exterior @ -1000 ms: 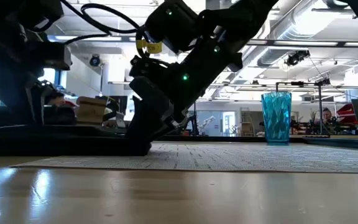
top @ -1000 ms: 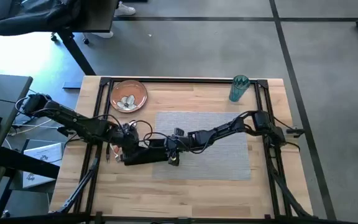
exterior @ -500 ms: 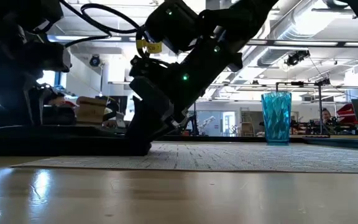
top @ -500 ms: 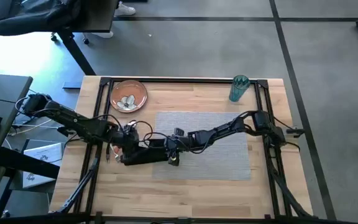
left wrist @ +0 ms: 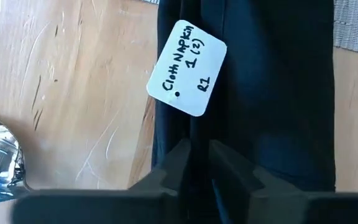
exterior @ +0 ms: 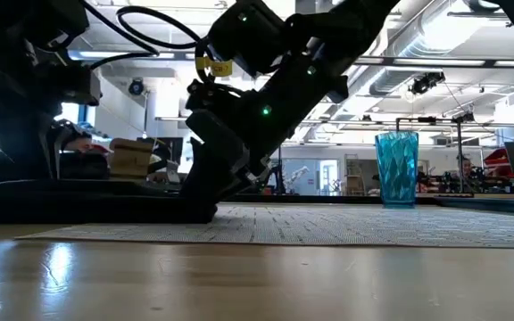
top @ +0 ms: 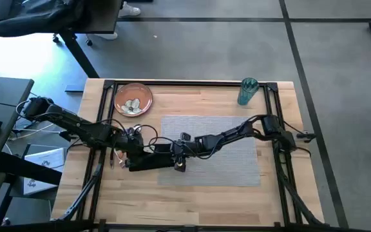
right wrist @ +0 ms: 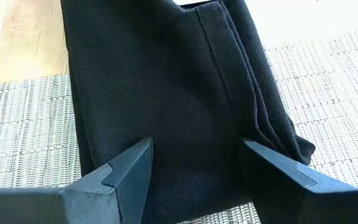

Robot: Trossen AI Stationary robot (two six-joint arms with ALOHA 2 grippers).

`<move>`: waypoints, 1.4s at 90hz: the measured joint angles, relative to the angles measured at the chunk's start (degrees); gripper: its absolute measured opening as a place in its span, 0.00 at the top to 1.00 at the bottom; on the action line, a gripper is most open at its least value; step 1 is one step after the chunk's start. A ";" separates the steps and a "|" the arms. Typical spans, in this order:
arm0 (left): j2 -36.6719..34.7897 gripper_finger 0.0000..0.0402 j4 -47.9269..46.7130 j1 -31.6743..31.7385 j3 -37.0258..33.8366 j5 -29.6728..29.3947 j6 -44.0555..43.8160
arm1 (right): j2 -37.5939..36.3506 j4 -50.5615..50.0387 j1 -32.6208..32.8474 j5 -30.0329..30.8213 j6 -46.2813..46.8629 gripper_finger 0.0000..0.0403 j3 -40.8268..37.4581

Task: Set table place
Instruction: Fold the black table napkin

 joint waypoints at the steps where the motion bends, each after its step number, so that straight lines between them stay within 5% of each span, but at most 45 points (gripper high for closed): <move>1: 0.01 0.98 -0.01 0.01 0.00 -0.01 -0.01 | 0.00 0.00 0.00 0.00 -0.03 0.46 0.00; 37: -0.01 1.00 -12.24 -0.01 7.52 -2.45 -6.45 | 0.00 0.02 0.01 -0.02 -0.56 0.46 -0.02; 73: 0.01 1.00 -19.34 -0.04 7.23 0.80 -10.11 | 0.00 -0.05 0.01 -0.04 -0.43 0.46 -0.01; 100: -0.06 1.00 -13.59 -0.16 7.68 3.68 -9.71 | 0.00 -0.04 0.00 -0.04 -0.58 0.46 0.00; 126: -0.03 1.00 4.33 -4.26 2.59 0.57 -9.56 | 0.00 -1.90 0.02 -0.74 -3.95 0.46 3.11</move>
